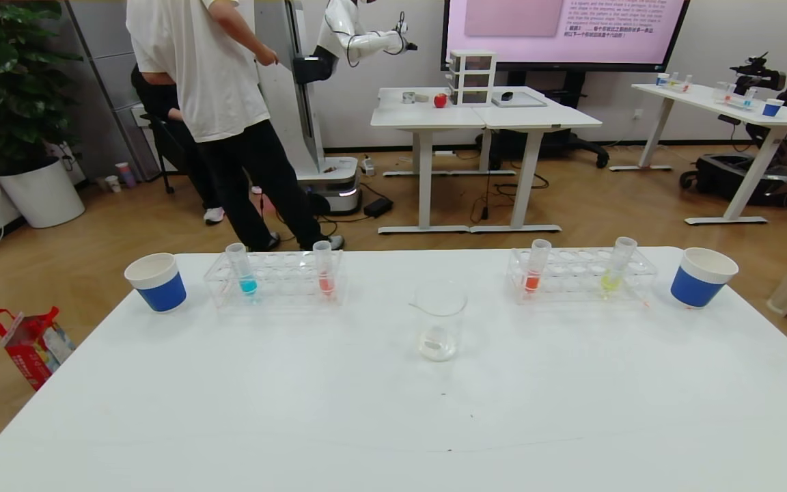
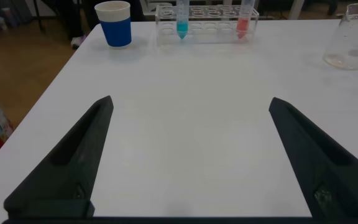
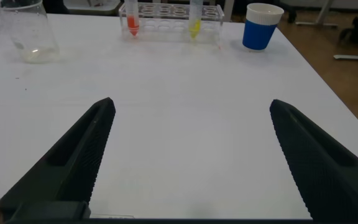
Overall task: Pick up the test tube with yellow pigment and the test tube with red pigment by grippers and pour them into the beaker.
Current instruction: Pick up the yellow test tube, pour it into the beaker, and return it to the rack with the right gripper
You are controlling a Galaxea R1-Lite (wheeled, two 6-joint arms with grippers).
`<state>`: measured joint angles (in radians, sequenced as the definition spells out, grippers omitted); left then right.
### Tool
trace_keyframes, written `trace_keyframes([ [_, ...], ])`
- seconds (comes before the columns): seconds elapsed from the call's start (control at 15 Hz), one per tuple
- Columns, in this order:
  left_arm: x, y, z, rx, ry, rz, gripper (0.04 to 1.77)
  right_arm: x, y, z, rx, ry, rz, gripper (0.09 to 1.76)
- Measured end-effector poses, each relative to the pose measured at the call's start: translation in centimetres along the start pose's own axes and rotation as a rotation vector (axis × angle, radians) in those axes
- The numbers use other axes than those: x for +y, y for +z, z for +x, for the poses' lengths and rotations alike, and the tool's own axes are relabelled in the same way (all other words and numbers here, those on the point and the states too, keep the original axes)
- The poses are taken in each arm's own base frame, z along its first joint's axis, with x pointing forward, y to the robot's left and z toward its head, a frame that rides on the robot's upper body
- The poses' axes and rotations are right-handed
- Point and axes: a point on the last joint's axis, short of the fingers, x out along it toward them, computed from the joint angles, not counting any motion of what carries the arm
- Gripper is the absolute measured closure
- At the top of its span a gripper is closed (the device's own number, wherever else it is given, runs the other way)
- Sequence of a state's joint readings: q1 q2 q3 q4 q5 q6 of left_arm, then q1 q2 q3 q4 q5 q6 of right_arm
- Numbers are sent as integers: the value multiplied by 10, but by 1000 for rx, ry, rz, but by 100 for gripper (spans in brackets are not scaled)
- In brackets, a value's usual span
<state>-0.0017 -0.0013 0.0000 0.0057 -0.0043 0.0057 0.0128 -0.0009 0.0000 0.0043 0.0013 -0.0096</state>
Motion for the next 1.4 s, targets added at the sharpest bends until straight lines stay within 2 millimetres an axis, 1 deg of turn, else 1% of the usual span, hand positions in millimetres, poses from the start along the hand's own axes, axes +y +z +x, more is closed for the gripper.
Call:
trace_keyframes([
  [0.73, 0, 0, 0, 0, 0, 0, 6, 0, 0, 0, -1, 2, -1, 11],
  [0.87, 0, 0, 0, 0, 0, 0, 6, 0, 3, -1, -13, -2, 0, 11],
  [1.07, 0, 0, 0, 0, 0, 0, 6, 0, 24, -4, -64, -2, 4, 11],
  [1.2, 0, 0, 0, 0, 0, 0, 6, 0, 44, 0, -92, 2, 0, 11],
  [1.33, 0, 0, 0, 0, 0, 0, 6, -1, 69, 13, -131, 2, -2, 11],
  [1.4, 0, 0, 0, 0, -1, 0, 6, -1, 83, 23, -150, 2, -1, 11],
])
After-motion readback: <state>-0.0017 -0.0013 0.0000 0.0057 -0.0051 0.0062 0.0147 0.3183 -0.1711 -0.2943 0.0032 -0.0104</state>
